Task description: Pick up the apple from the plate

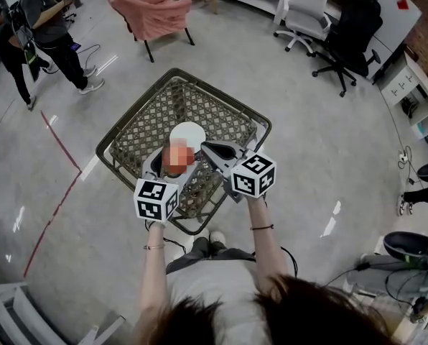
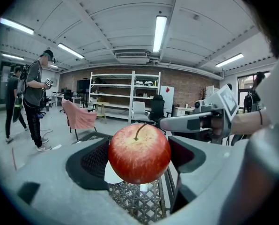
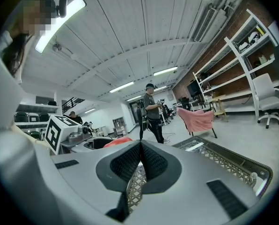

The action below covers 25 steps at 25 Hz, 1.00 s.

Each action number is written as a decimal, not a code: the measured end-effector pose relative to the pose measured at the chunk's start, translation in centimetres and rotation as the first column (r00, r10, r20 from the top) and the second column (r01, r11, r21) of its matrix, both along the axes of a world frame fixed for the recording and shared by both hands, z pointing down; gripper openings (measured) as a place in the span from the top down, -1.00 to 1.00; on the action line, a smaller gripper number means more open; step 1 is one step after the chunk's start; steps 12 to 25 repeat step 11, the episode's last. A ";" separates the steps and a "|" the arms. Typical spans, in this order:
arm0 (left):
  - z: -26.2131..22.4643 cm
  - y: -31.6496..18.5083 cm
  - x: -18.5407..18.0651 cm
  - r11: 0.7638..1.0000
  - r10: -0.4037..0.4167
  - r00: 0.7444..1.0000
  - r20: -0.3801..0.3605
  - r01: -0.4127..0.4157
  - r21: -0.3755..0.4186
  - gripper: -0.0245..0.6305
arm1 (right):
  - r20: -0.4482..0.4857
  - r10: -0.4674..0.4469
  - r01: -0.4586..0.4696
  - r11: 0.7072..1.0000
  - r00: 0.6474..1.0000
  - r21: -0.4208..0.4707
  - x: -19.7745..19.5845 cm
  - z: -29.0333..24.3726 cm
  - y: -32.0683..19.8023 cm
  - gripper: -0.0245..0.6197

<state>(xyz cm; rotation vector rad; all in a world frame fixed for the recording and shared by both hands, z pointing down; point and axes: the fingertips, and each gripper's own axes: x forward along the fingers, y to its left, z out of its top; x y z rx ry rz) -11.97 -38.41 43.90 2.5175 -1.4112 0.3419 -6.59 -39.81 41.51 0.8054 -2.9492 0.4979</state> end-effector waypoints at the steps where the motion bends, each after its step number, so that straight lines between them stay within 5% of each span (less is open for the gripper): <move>1: 0.0 0.0 0.0 1.000 0.001 1.000 0.000 -0.001 0.000 -0.30 | 0.000 0.001 -0.001 1.000 1.000 -0.001 0.0 0.0 0.0 0.90; 25: 0.2 -0.2 -0.6 1.000 -0.008 1.000 0.007 0.008 -0.011 -0.30 | 0.011 0.003 -0.003 1.000 1.000 -0.008 0.0 0.0 -0.1 0.90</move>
